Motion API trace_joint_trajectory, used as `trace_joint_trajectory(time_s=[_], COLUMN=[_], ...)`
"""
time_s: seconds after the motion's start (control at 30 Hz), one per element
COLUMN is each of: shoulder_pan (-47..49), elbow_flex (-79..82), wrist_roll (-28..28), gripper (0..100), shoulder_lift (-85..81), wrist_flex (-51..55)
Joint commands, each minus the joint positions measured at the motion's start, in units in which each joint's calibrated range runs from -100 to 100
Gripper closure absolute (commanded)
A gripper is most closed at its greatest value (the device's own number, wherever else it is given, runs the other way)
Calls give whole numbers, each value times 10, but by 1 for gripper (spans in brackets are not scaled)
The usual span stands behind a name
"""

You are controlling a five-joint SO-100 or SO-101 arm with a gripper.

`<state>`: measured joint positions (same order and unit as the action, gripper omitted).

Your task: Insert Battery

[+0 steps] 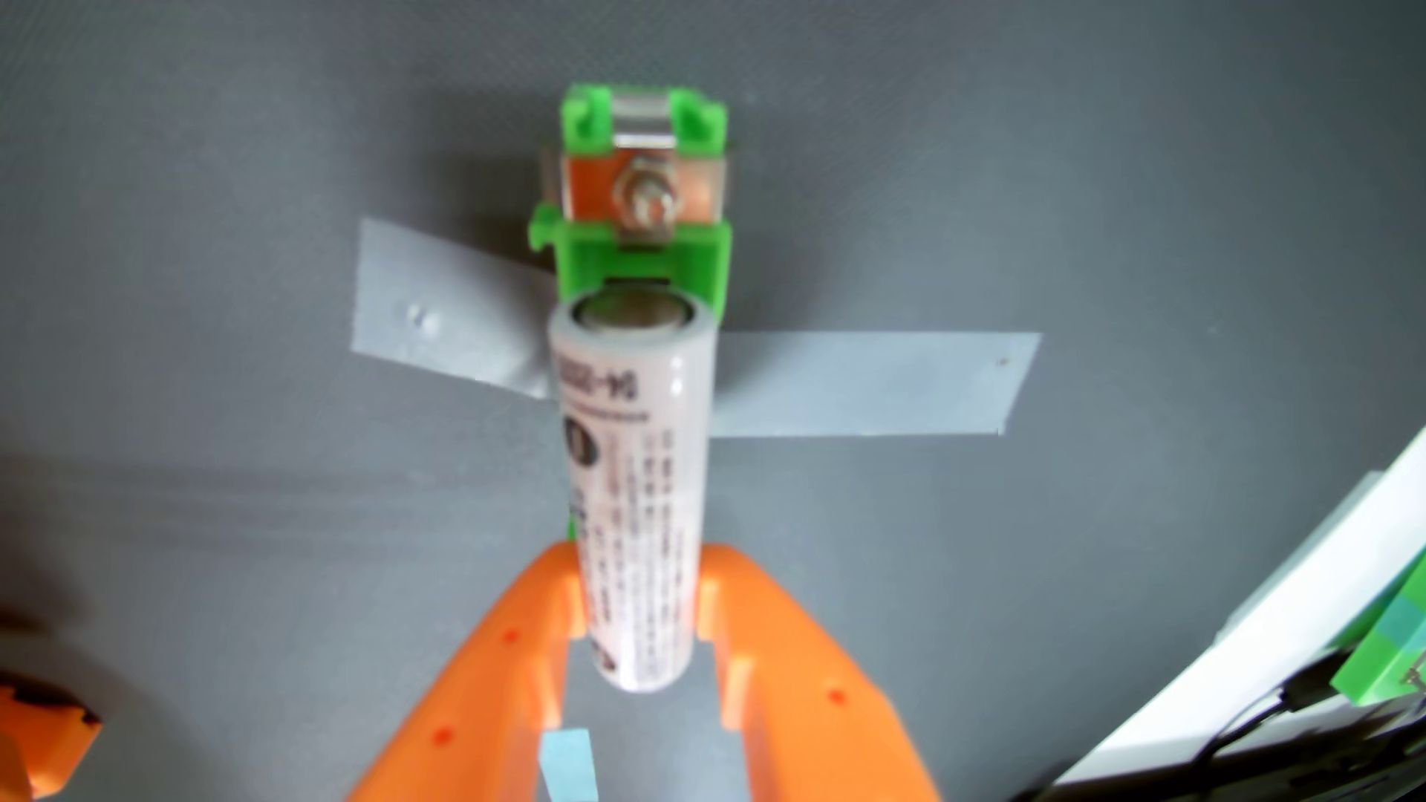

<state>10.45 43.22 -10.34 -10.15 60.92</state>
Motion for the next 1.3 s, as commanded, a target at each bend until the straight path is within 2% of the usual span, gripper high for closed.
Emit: trace_joint_trajectory(time_s=[0.0, 1.27], shoulder_pan=[-4, -5], elbow_flex=[-3, 33], wrist_roll=[1, 3], gripper=[98, 98], shoulder_lift=[-10, -11], wrist_flex=[-4, -55])
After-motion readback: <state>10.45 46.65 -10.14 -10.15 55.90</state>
